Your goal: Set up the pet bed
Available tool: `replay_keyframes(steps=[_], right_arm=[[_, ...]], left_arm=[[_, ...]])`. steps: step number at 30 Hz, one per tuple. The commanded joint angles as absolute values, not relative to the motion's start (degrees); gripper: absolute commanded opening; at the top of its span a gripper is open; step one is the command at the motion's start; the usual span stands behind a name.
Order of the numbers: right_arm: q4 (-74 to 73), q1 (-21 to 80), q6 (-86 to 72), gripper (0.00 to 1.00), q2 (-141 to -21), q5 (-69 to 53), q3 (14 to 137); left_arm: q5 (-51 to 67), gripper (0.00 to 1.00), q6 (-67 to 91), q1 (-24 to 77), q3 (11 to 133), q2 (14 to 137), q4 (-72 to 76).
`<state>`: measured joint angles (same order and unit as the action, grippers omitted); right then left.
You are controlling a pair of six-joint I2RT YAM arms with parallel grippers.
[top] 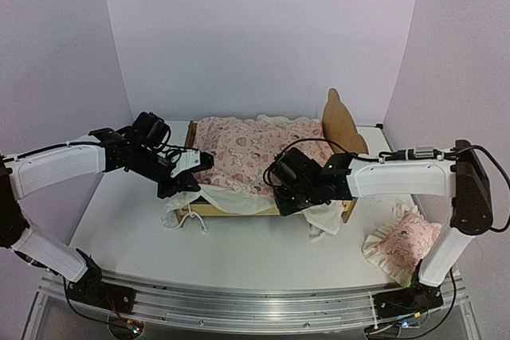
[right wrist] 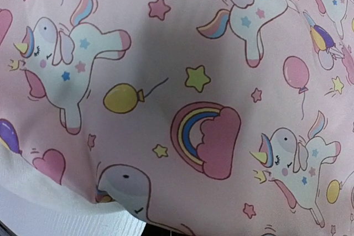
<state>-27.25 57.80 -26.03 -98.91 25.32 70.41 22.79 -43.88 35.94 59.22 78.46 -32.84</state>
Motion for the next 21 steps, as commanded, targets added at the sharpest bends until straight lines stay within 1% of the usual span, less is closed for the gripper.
replay_keyframes(steps=[1,3,5,7,10,17,21], right_arm=[[-26.3,56.8,-22.9,0.00,-97.5,25.2,72.3],[-27.0,55.7,-21.1,0.00,-95.0,20.4,72.6],[-29.2,54.3,-19.7,0.00,-93.3,12.9,73.6],[-34.0,52.8,-18.8,0.00,-92.7,5.5,75.7],[-40.9,52.1,-18.0,0.00,-93.6,-1.2,78.8],[-49.1,51.0,-17.1,0.00,-97.1,-10.5,83.1],[-52.8,49.2,-18.3,0.00,-98.6,-9.8,83.6]], left_arm=[[23.1,0.00,-44.1,35.7,59.4,78.2,-31.4],[22.9,0.00,-44.1,35.7,59.2,78.1,-31.5],[22.9,0.00,-44.2,35.7,59.0,78.1,-31.4],[22.9,0.00,-44.2,35.7,58.9,78.0,-31.4],[23.0,0.00,-44.1,35.7,58.7,78.1,-31.2],[23.3,0.00,-44.2,35.7,58.6,78.4,-31.3],[23.2,0.00,-44.4,35.7,58.6,78.6,-31.5]])
